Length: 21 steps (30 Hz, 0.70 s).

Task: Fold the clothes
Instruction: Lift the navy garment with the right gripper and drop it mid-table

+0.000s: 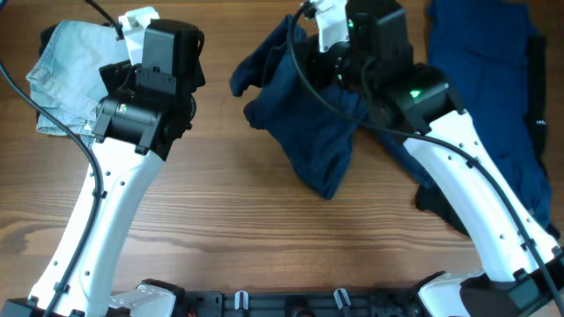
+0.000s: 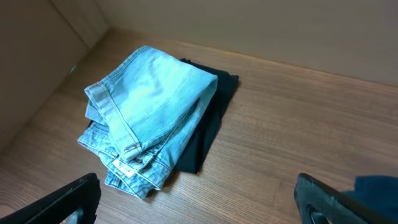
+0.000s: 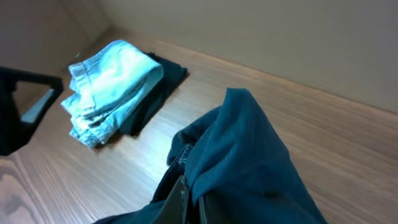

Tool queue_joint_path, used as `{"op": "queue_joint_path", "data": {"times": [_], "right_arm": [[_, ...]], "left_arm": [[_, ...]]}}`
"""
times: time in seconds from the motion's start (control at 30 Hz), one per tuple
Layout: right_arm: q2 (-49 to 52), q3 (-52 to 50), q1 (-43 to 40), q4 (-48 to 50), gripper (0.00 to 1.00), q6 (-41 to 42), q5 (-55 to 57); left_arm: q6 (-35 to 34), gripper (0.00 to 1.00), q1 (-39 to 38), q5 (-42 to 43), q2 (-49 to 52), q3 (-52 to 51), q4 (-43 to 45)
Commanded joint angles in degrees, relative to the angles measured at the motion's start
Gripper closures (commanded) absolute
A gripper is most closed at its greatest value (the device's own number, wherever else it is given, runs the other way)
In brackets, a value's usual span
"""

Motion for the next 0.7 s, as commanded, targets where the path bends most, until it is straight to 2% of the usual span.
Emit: {"op": "queue_joint_path", "data": {"times": [0.0,0.23,0.43,0.67], "right_arm": [[0.42,3.96,2.01,0.68,0.96,0.15,0.79],[0.42,12.61,6.58,-4.11,0.96,0.17,8.31],[0.37,19.41,8.66,-7.93,0.96,0.61,8.24],[-0.24,21.29,9.31,-7.93,0.96,1.62,7.28]], "left_arm": [[-0.94,0.00,0.11,-1.22,-0.13,0.74,0.13],[-0.98,0.00,0.17,-1.18,-0.13,0.74,0.13],[-1.03,0.00,0.15,-1.14,-0.15,0.74,0.17],[-2.29,0.00,0.28,-0.96,-0.15,0.74,0.15]]}}
